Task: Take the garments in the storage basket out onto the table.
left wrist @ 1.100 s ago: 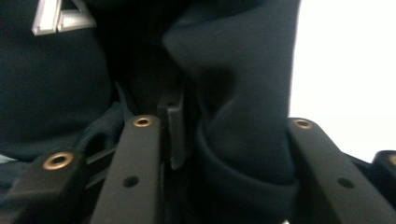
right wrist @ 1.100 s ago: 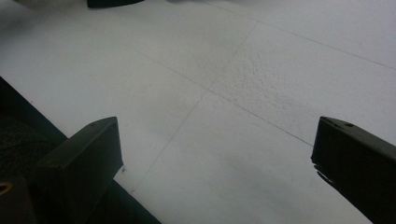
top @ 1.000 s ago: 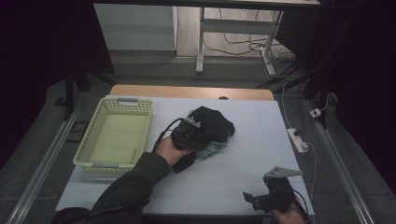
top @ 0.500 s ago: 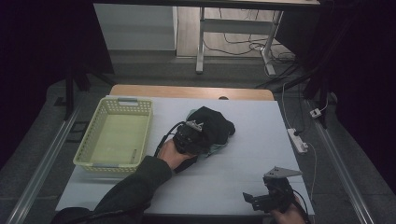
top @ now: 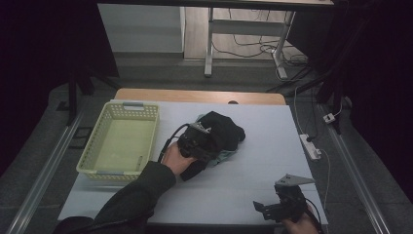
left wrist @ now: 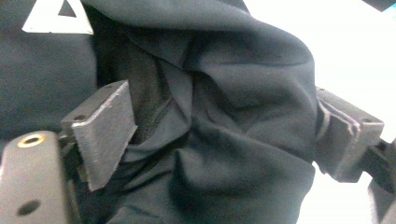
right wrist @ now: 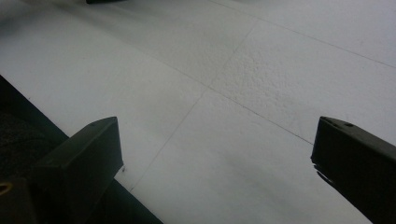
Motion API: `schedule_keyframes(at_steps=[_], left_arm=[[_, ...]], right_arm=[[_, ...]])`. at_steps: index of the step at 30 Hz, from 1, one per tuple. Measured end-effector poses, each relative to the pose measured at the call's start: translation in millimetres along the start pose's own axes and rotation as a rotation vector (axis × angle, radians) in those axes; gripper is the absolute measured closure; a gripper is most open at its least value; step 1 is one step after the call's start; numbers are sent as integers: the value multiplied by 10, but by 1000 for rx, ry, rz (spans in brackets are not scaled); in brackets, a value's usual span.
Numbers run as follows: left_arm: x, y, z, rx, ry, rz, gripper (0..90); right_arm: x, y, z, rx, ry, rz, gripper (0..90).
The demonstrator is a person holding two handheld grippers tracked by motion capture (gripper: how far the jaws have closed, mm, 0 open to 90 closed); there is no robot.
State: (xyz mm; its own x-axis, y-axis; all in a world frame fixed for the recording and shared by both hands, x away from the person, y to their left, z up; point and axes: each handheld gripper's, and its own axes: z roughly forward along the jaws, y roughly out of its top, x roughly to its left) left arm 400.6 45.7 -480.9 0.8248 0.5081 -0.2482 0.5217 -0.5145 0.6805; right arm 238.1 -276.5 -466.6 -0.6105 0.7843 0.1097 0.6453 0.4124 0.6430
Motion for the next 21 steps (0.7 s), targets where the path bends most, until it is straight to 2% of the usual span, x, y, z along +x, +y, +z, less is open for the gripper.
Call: schedule_keyframes(at_steps=[7,14,21], left_arm=[[-38,14,-87,0,6,20,56],[-51,1,-133,-3,-1,5,2],[-31,-47,-199,-33,-19,-11,0]], right_arm=[[0,0,0,0,-1,0,17],[-2,1,0,2,-1,-5,17],[-6,0,-2,-3,-2,3,17]])
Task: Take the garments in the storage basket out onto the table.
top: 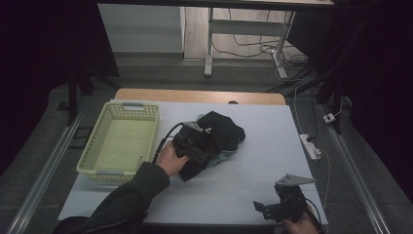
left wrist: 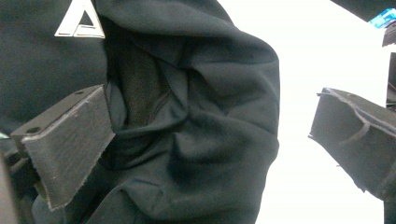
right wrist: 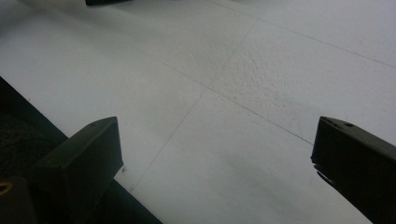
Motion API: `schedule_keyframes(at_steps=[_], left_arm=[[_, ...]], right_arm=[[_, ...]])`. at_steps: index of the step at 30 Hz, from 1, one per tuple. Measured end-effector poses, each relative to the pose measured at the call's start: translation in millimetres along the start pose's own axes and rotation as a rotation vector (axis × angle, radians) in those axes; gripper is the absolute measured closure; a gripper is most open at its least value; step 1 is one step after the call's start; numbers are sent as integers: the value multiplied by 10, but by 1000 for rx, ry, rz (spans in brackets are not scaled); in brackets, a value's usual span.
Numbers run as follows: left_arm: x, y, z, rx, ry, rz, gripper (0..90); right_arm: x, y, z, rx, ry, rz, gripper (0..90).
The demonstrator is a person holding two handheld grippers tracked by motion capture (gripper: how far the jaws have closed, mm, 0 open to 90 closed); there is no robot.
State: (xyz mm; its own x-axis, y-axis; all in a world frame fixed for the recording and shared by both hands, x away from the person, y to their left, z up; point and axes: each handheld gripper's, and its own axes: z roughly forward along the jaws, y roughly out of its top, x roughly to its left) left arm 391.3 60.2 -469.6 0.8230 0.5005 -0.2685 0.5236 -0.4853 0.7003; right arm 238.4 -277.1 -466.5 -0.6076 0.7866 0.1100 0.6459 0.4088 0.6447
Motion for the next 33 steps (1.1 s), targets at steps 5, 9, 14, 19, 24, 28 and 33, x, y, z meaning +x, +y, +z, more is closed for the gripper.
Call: schedule_keyframes(at_steps=[5,9,14,19,24,28,33], left_arm=[[9,-25,-59,-17,-6,3,0],[10,-37,-111,-23,-7,9,0],[2,-58,-179,-35,-9,10,0],[-2,-93,-242,-45,-23,-1,0],[-10,-130,-312,-58,-26,-8,0],[-17,-162,-370,-56,-21,-6,0],[-25,-204,-428,-64,-19,-8,0]], right_arm=[[-10,-2,-4,-5,4,6,15],[-11,-2,-6,-8,7,8,10],[-12,-4,-12,-10,10,15,9],[-15,-5,-15,-15,11,15,9],[-13,-5,-20,-18,8,15,8],[-5,-8,-27,-23,5,16,8],[2,-15,-37,-25,0,15,8]])
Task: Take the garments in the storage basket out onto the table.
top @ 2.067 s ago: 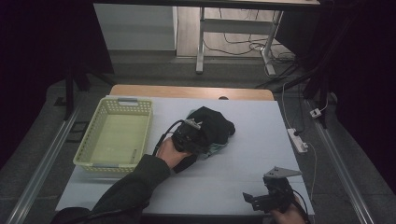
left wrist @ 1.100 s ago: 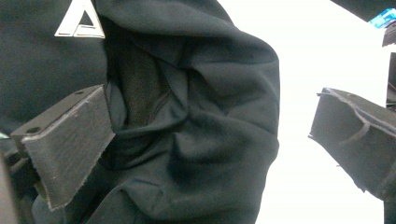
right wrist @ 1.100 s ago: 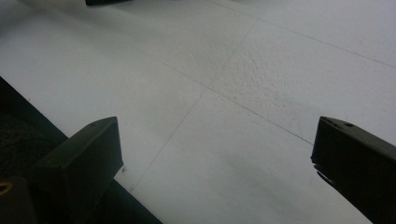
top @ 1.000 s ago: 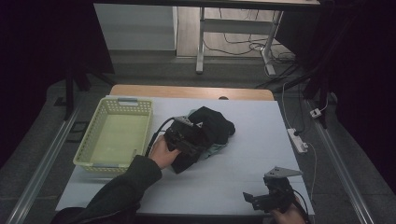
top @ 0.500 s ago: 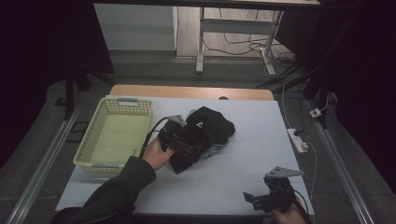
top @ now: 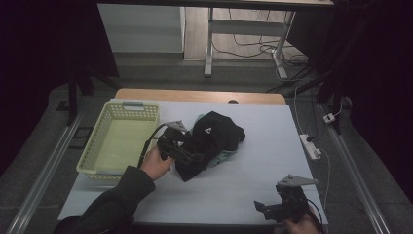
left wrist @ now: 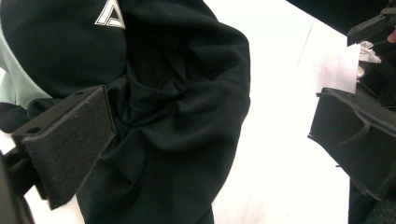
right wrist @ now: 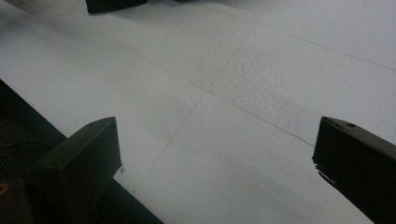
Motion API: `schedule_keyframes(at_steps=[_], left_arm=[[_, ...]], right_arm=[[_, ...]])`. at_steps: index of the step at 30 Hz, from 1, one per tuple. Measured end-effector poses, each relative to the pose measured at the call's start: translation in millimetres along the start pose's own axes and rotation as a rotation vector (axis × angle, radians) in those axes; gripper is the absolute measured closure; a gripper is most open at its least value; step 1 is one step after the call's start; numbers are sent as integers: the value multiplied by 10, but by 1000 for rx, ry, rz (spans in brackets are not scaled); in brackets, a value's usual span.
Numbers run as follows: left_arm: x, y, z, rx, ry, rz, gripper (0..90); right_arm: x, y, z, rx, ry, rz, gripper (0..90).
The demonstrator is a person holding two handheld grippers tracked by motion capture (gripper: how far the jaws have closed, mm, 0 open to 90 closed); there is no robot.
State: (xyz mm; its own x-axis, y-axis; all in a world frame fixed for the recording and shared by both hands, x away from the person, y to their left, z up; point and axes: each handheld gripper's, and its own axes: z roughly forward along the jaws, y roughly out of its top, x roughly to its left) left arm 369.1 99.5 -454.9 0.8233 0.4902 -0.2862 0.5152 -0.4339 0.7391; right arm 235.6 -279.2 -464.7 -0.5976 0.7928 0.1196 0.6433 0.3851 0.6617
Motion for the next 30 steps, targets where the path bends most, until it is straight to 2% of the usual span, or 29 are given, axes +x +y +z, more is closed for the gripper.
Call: schedule_keyframes(at_steps=[3,9,13,23,30], left_arm=[[-20,-31,-29,-12,-6,4,0],[-73,-94,-72,-5,9,25,0],[-89,-166,-104,-11,10,16,0],[-104,-297,-180,0,45,20,0],[-134,-363,-246,-18,40,4,0]], right_arm=[[0,-7,-10,-6,-2,6,8],[-10,-17,-30,-21,-9,12,5],[-13,-20,-41,-30,-8,20,6],[-19,-26,-65,-53,5,22,6],[-11,-26,-73,-58,10,14,6]])
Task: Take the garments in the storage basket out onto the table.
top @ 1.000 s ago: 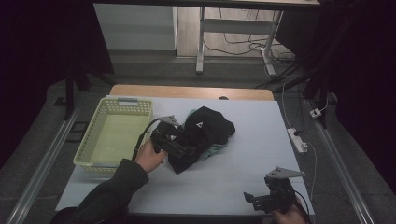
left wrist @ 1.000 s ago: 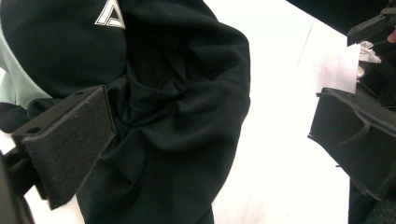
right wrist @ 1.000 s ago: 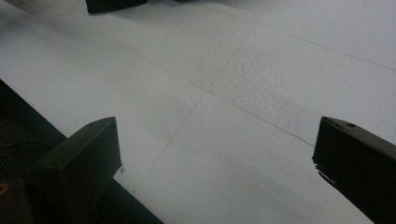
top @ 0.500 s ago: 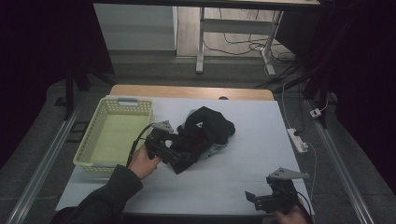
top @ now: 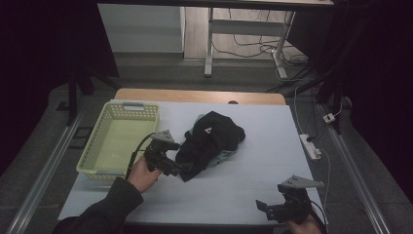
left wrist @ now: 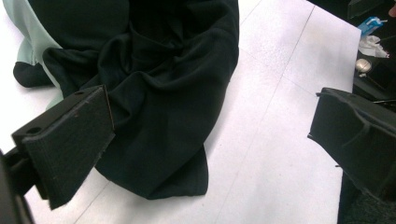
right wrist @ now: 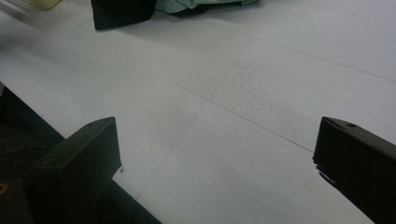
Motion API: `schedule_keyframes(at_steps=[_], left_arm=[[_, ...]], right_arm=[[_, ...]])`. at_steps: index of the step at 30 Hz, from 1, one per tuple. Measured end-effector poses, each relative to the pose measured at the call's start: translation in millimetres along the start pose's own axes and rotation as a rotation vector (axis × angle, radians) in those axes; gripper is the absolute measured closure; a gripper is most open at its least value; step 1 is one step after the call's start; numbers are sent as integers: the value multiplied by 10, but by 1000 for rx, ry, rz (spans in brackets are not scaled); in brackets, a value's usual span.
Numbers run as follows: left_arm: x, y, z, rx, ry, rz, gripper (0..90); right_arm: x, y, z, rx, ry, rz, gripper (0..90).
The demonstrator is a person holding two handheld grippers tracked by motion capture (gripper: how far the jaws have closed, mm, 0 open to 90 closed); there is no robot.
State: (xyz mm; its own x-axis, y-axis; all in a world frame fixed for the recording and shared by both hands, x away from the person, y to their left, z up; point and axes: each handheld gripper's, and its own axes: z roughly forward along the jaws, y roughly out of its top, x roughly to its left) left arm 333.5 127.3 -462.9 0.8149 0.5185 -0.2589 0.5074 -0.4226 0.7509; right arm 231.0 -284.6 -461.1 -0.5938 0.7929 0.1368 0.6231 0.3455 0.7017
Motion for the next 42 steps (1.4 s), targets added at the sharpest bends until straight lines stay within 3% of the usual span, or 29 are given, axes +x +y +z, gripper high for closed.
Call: schedule_keyframes(at_steps=[7,16,22,42], left_arm=[[-17,-69,-74,1,2,-7,0],[-32,-187,-273,-44,-9,-47,0],[-62,-259,-365,-39,-6,-46,0],[-152,-552,-639,-76,28,-85,0]], right_arm=[[-1,7,9,6,9,-8,6],[2,15,11,-3,17,-8,6],[8,20,14,1,19,-21,1],[20,30,26,8,24,-31,0]])
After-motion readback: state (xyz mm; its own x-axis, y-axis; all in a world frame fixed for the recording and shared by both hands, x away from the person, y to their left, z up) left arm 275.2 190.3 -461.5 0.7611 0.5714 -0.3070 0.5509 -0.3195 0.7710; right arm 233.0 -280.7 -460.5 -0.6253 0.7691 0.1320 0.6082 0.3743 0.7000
